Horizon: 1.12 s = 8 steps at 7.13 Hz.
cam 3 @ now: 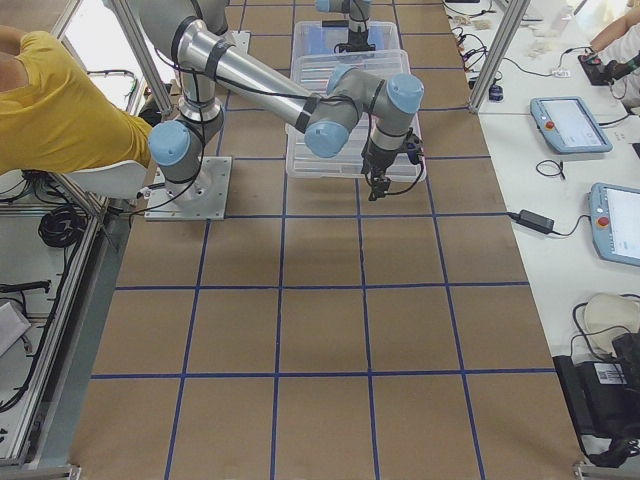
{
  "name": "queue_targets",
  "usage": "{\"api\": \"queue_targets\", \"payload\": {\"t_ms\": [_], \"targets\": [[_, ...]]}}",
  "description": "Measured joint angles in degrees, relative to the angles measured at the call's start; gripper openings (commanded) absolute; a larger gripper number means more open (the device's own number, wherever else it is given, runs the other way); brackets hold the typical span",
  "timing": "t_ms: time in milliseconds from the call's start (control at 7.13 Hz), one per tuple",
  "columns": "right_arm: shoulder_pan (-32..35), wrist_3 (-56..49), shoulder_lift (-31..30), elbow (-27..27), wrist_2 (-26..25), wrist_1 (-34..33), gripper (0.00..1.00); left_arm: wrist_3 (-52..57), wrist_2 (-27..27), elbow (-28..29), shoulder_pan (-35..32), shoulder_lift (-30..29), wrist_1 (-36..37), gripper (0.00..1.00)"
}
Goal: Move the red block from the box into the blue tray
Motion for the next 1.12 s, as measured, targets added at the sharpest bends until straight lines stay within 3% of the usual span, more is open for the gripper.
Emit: {"api": "queue_targets", "payload": {"t_ms": [140,421,1122], "targets": [[0.16,0.09,-0.13,-0.02,0.02,0.05,1.00,-0.15,-0.01,0.01,-0.04,0.10,0.49,0.15],[0.35,0.14,-0.20,-0.08,0.06,0.08,1.00,-0.64,0.00,0.11,-0.16,0.85,1.03,0.03],[0.72,0.94,-1.00,-0.16,1.18,0.16,1.00,-0.91,0.02,0.75,-0.69,4.82,-0.41,0.01]]}}
